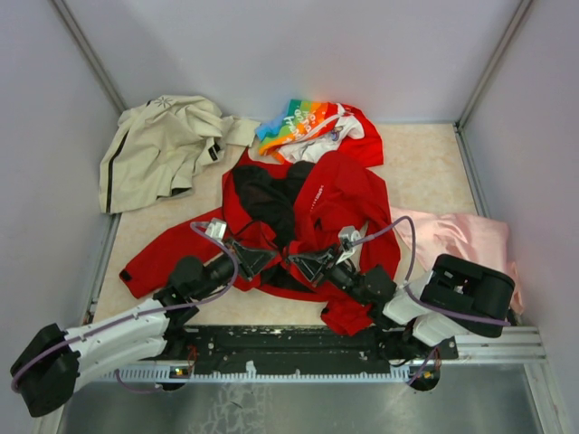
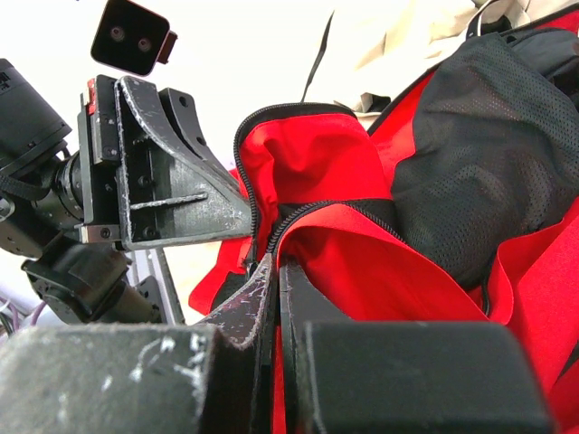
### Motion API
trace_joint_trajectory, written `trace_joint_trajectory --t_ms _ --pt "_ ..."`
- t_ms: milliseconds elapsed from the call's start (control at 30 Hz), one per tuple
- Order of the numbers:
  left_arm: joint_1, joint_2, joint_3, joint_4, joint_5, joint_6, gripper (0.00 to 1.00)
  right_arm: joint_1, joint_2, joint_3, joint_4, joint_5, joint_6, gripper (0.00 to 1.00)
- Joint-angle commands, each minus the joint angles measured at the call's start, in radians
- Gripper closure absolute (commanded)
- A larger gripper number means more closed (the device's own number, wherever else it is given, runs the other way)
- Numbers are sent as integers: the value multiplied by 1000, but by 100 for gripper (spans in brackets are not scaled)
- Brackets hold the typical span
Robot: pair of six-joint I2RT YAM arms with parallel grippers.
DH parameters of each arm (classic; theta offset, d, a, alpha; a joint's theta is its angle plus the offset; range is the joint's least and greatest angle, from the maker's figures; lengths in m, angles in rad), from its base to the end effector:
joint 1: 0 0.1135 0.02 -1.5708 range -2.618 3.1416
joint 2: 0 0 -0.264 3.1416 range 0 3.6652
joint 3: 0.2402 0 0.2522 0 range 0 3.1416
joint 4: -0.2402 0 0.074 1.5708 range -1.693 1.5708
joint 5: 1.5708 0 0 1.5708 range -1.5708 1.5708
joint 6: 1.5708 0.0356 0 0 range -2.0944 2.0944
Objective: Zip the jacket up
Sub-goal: Insert the zipper into the jacket.
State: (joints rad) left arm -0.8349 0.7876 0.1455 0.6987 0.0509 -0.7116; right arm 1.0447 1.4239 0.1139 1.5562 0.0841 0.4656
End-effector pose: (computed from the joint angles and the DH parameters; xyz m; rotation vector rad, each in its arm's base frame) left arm 0.1163 -0.1311 0.2081 0.1465 1.6490 -1.2533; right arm 0.1074 0.1789 0.1801 -0.3342 1.3918 1.2125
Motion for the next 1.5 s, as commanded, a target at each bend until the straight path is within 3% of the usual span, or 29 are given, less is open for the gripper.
trace_joint_trajectory --t_ms 0,933,1467 --pt "4 8 4 53 -5 -7 100 8 -25 30 169 24 -10 100" --pt "-11 38 12 21 39 27 100 8 -21 40 168 57 29 100" --pt "-18 6 30 -53 137 99 100 5 -13 53 168 24 23 100"
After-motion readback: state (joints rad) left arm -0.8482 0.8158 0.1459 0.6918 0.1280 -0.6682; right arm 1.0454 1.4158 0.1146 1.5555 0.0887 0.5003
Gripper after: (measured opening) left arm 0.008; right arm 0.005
